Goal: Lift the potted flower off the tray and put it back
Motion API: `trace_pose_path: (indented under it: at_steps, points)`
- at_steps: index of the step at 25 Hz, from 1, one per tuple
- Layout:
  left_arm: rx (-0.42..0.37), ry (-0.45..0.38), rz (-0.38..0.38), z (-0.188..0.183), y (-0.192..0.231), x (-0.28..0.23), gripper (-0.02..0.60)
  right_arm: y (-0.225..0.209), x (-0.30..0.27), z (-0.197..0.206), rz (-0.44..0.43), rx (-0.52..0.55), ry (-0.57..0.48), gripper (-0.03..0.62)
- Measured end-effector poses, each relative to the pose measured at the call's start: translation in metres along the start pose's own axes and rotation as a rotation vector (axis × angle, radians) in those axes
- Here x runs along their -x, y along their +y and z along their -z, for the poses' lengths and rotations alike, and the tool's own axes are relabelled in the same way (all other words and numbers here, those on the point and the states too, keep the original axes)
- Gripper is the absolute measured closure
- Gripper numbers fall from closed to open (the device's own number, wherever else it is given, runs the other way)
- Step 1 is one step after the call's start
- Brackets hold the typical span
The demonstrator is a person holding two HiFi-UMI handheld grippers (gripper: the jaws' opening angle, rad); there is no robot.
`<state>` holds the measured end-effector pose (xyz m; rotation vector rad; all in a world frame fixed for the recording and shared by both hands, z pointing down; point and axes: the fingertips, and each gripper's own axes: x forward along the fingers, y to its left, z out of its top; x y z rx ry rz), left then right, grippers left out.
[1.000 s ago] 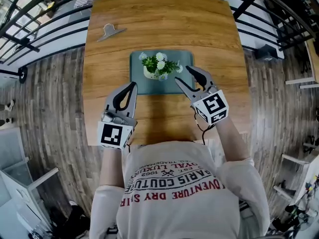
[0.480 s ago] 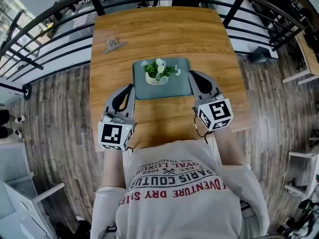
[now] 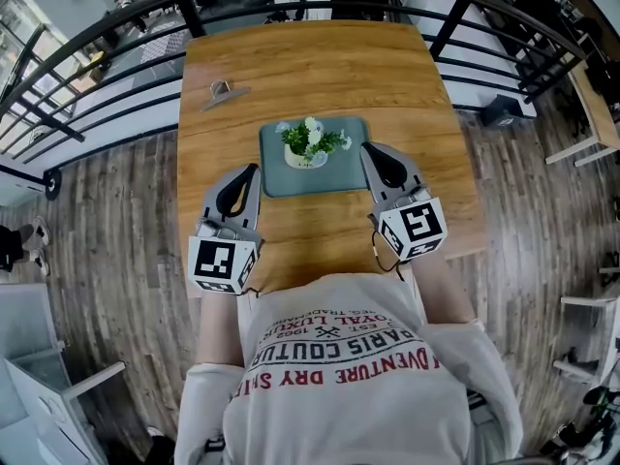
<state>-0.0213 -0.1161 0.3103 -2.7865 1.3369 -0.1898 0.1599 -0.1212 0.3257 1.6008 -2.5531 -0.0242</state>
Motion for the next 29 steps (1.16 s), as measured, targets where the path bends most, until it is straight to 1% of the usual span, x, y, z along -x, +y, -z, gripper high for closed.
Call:
trace_pose_path:
  at_steps: [10, 20, 29]
  points:
    - [-0.004, 0.001, -0.006, -0.0052, 0.0026, -0.0006, 0.569, 0.0036, 0.001, -0.0016, -0.01, 0.009, 0.009, 0.568]
    - [0.001, 0.01, -0.014, -0.0019, 0.0046, -0.0053, 0.569, 0.0016, -0.0035, -0.0022, -0.009, -0.023, 0.008, 0.568]
    - [0.005, 0.022, -0.025, 0.0008, 0.0098, -0.0085, 0.569, -0.0003, -0.0084, -0.0033, -0.004, -0.028, 0.008, 0.568]
